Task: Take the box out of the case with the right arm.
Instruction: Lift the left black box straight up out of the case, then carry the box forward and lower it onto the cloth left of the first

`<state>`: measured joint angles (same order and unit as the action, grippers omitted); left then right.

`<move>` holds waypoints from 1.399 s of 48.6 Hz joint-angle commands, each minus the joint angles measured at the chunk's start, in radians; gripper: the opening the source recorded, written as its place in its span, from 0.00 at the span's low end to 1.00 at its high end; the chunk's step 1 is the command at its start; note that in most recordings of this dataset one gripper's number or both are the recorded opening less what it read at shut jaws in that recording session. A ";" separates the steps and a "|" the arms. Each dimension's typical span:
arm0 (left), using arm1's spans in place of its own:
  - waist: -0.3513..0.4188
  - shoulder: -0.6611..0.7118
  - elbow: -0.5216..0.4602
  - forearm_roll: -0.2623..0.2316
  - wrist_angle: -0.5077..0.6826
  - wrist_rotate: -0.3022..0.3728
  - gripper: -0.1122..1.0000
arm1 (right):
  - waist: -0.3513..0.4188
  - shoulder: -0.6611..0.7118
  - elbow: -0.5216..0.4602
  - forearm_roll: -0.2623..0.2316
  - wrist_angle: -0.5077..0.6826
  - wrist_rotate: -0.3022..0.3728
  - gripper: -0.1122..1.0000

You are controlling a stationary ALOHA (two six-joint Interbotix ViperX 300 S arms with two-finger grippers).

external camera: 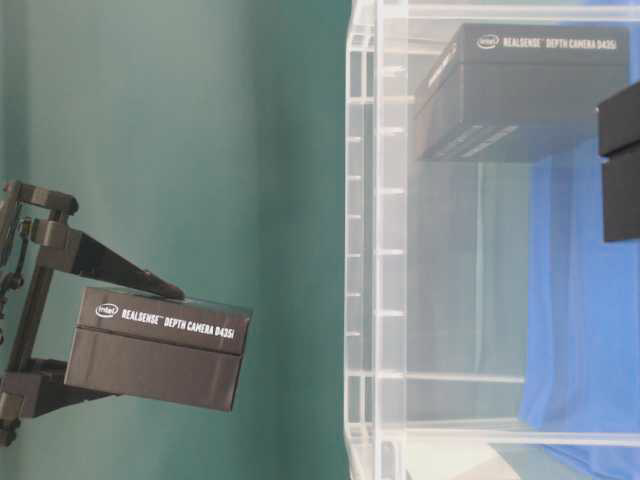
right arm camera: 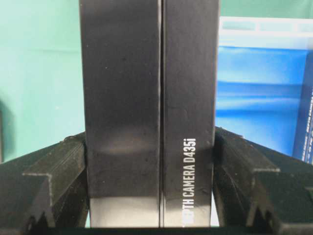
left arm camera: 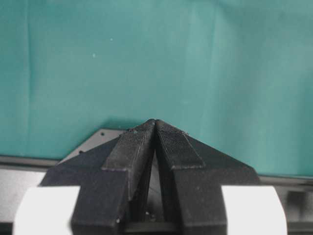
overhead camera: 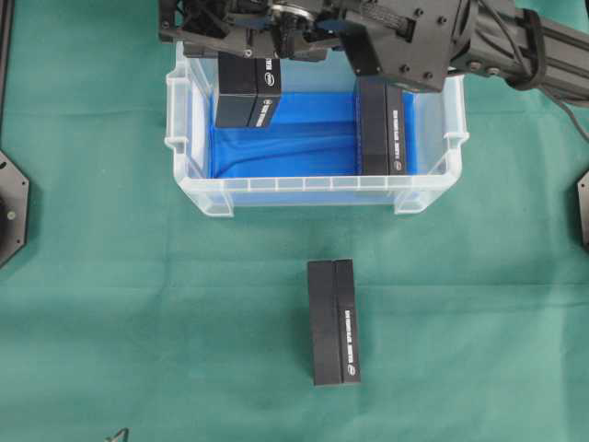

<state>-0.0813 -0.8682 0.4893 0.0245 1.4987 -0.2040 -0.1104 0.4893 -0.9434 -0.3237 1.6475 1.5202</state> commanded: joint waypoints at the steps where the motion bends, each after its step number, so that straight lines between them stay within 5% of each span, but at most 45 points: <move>1: -0.002 0.005 -0.011 0.003 -0.002 0.000 0.12 | 0.002 -0.061 -0.026 -0.006 -0.003 -0.003 0.72; 34: -0.002 0.003 -0.011 0.003 -0.002 0.002 0.12 | 0.043 -0.061 -0.028 -0.006 0.006 0.012 0.72; 68: -0.002 0.003 -0.011 0.003 -0.002 -0.003 0.12 | 0.313 -0.058 -0.026 -0.064 0.066 0.258 0.72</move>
<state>-0.0813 -0.8682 0.4893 0.0245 1.4987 -0.2056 0.1687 0.4893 -0.9434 -0.3774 1.7135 1.7625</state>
